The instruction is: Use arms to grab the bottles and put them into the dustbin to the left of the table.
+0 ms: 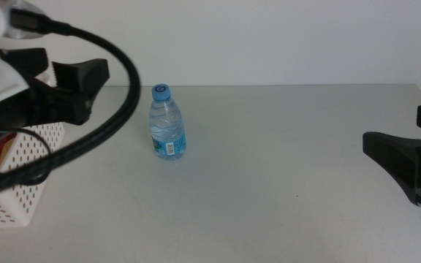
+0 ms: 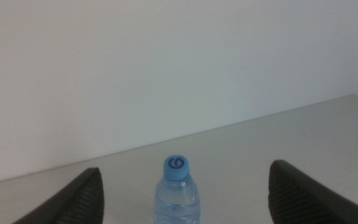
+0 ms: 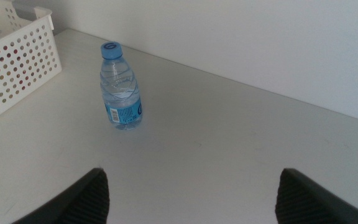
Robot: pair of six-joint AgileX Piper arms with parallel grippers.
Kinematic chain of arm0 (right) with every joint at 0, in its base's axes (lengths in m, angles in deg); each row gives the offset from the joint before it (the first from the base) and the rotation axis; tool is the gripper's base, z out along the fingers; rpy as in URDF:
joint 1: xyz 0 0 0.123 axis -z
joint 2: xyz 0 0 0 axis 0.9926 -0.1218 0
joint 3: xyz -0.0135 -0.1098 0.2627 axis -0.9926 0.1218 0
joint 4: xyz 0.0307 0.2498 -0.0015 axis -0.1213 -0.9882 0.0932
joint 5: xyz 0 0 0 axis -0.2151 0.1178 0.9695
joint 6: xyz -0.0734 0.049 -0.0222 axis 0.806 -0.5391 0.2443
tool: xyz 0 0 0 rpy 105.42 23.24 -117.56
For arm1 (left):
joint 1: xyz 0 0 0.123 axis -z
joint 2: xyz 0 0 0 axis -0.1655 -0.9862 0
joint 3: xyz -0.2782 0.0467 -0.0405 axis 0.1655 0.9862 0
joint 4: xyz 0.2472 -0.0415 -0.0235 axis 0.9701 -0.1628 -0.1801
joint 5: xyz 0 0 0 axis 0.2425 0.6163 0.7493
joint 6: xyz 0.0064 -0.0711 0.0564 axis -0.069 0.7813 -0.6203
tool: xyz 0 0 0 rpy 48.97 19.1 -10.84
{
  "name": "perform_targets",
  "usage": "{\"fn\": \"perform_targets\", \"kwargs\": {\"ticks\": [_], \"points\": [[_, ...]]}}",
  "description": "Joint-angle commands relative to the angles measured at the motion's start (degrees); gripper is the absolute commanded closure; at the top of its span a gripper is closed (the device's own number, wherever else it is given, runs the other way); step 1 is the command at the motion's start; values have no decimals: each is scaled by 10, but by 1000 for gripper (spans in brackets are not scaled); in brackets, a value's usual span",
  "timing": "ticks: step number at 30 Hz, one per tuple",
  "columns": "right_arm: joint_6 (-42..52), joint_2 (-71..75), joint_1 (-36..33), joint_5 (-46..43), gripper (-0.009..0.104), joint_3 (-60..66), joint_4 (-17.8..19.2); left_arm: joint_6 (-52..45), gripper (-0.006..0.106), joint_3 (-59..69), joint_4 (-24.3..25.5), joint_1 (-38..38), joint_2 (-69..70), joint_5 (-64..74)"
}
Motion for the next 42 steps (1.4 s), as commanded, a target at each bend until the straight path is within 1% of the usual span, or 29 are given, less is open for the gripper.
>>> {"fn": "perform_targets", "kwargs": {"ticks": [1,5,11,13,17,19,22,33,37,42], "points": [[7,3,4,-36,24,-16,5,31,12,-16,4,-3,-32,-72],[7,3,4,-36,24,-16,5,32,12,-16,4,-3,-83,-98],[7,3,4,-36,24,-16,5,27,12,-16,3,-7,-128,-91],[7,3,4,-36,24,-16,5,6,12,-15,-23,-15,-137,-92],[7,3,4,-36,24,-16,5,-105,12,13,-104,-39,-139,-133],[7,3,4,-36,24,-16,5,-120,12,28,-120,-48,-141,-159],[7,3,4,-36,24,-16,5,-119,12,51,-120,-56,-147,-193],[7,3,4,-36,24,-16,5,-119,12,65,-120,-56,-199,-207],[7,3,4,-36,24,-16,5,-119,12,65,-120,-55,-238,-278],[7,3,4,-36,24,-16,5,-94,12,60,-120,-57,-297,-376]]}}
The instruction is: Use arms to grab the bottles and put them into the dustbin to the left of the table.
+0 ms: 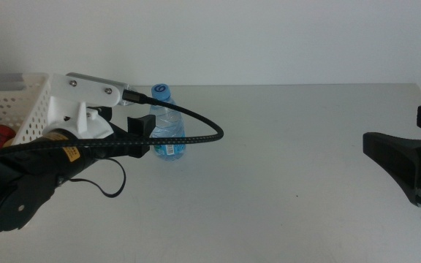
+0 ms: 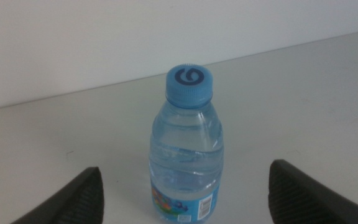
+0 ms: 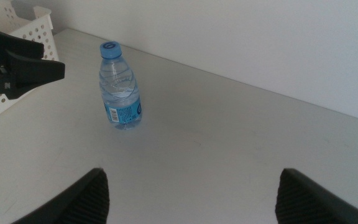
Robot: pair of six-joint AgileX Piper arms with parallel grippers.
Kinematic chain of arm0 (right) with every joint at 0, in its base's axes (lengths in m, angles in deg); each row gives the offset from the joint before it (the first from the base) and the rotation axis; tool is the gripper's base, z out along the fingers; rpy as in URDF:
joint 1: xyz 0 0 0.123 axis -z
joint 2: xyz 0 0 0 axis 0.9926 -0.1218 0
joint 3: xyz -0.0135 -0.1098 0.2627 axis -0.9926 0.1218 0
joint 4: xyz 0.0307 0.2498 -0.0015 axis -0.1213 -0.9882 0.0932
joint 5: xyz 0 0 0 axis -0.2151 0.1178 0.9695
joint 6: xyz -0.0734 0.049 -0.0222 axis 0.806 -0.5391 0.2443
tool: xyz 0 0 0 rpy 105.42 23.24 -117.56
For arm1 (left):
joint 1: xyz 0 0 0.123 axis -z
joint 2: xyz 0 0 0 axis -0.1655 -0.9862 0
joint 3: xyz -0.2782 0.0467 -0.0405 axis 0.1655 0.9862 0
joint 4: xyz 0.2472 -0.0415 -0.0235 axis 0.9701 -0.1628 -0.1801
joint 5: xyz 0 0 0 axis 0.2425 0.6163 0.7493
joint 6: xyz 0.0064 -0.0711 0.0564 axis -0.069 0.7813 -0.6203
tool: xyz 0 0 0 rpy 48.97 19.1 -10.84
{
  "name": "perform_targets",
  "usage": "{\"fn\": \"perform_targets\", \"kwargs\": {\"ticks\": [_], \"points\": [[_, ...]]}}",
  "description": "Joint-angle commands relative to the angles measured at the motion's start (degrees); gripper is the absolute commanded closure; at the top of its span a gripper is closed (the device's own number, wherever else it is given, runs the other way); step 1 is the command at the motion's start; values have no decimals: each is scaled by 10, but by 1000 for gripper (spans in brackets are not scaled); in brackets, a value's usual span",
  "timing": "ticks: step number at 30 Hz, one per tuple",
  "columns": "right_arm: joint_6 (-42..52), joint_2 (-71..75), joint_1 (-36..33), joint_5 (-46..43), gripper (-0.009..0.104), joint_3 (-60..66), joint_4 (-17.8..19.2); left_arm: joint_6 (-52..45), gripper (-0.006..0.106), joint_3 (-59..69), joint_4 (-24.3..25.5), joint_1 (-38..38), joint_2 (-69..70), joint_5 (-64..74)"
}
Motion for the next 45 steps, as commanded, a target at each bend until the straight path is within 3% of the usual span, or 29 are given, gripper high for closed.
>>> {"fn": "perform_targets", "kwargs": {"ticks": [1,8,19,34,38,41,45], "points": [[7,2,4,-37,24,-17,5,13,12,-24,-6,-4,-11,-76],[7,2,4,-37,24,-17,5,14,9,-103,38,-7,-94,-75],[7,2,4,-37,24,-17,5,16,9,-196,44,-7,-220,-127],[7,2,4,-37,24,-17,5,-9,11,-204,31,-7,-341,-263],[7,2,4,-37,24,-17,5,-9,29,-204,12,-7,-355,-263],[7,2,4,-37,24,-17,5,8,57,-204,37,-7,-350,-260],[7,2,4,-37,24,-17,5,39,94,-204,98,-7,-285,-157]]}}
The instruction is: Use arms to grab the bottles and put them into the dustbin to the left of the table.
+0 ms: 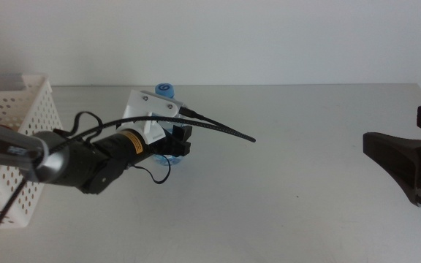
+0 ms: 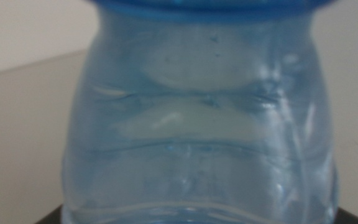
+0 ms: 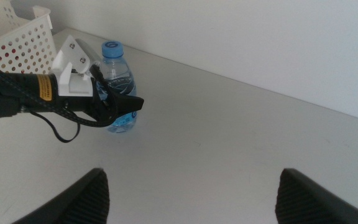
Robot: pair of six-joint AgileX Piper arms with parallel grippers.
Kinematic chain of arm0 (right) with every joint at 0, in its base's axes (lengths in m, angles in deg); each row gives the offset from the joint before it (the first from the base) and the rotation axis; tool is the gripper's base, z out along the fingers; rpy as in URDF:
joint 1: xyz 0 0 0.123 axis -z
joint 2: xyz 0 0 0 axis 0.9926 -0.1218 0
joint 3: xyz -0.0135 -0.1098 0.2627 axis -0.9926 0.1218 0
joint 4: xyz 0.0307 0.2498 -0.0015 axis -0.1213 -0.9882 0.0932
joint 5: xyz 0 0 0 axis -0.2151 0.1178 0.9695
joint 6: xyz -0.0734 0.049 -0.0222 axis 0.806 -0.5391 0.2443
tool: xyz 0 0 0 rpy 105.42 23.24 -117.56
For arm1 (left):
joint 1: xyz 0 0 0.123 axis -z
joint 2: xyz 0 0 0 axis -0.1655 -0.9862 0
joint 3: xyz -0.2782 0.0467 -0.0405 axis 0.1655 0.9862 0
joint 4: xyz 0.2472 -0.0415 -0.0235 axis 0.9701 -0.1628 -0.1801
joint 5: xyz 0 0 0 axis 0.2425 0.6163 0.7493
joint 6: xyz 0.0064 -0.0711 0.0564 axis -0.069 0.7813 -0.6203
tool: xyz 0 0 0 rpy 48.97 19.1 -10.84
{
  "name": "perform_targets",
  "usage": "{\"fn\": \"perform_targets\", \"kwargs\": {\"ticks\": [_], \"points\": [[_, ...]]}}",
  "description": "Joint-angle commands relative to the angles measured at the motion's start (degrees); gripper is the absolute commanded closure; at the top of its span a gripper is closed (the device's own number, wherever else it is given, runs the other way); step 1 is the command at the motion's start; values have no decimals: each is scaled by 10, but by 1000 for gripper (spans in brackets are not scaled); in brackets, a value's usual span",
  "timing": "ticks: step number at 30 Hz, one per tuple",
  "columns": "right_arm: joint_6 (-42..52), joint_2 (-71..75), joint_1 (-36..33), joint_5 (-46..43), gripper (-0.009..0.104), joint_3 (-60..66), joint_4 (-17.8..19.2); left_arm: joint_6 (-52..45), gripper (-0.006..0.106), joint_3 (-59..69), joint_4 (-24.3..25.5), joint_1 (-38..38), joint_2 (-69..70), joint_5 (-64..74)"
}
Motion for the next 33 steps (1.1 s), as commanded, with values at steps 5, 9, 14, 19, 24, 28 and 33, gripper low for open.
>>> {"fn": "perform_targets", "kwargs": {"ticks": [5,9,14,19,24,28,33], "points": [[7,2,4,-37,24,-17,6,60,102,-52,42,-1,175,211],[7,2,4,-37,24,-17,6,56,102,-144,55,-1,209,419],[7,2,4,-37,24,-17,6,40,102,-242,32,-9,214,570],[7,2,4,-37,24,-17,6,-173,102,-326,-139,-79,219,715],[7,2,4,-37,24,-17,6,-351,102,-380,-301,-174,219,851],[7,2,4,-37,24,-17,6,-371,102,-401,-307,-250,219,917],[7,2,4,-37,24,-17,6,-374,102,-402,-307,-329,217,922]]}}
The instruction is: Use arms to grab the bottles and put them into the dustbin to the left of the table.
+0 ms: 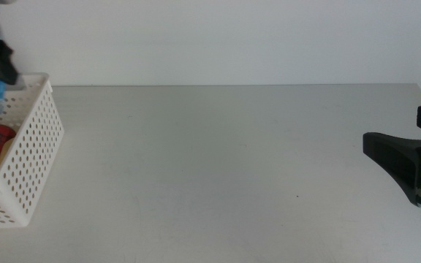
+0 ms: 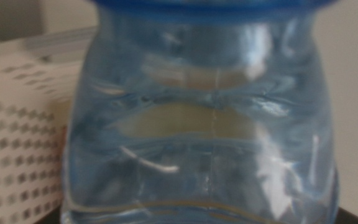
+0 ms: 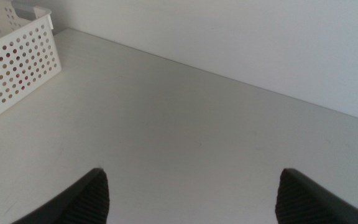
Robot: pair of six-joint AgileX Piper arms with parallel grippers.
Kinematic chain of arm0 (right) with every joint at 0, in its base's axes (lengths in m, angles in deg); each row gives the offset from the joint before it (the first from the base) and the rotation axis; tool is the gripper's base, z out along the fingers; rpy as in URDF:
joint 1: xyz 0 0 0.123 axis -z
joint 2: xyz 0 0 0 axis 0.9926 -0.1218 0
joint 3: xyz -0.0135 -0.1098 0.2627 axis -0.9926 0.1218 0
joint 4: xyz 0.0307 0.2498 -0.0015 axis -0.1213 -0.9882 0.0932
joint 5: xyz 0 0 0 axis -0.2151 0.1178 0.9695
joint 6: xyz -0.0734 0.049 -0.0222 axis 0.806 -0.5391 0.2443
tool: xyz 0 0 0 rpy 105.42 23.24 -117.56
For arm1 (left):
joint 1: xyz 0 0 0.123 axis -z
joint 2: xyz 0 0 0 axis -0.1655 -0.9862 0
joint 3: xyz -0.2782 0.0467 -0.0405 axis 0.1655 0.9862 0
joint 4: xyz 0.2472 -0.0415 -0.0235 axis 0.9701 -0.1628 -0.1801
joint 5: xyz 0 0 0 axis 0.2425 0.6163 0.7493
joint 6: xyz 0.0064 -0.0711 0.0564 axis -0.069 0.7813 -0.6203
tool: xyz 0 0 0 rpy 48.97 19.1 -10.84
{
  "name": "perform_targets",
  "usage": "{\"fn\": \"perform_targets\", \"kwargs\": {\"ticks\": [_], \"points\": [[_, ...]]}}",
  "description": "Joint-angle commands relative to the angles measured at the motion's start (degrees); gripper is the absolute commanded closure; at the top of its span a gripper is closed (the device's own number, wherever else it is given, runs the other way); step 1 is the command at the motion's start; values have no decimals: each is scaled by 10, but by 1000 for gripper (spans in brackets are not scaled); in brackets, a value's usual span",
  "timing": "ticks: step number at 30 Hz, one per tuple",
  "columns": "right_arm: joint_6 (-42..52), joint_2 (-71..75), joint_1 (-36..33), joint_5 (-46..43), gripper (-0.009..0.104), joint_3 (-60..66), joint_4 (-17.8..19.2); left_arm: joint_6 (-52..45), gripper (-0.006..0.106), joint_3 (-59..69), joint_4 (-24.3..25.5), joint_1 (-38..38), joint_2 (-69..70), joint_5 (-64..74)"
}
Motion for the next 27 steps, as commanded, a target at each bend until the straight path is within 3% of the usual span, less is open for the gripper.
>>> {"fn": "perform_targets", "kwargs": {"ticks": [1,9,20,23,27], "points": [[7,2,4,-37,24,-17,6,-2,102,-24,-21,-27,32,-29],[7,2,4,-37,24,-17,6,-2,102,-12,-10,-75,11,-15],[7,2,4,-37,24,-17,6,-4,101,0,-3,-79,-94,-3],[7,2,4,-37,24,-17,6,-5,94,0,2,-79,-115,5],[7,2,4,-37,24,-17,6,-27,71,0,-10,-79,-126,7]]}}
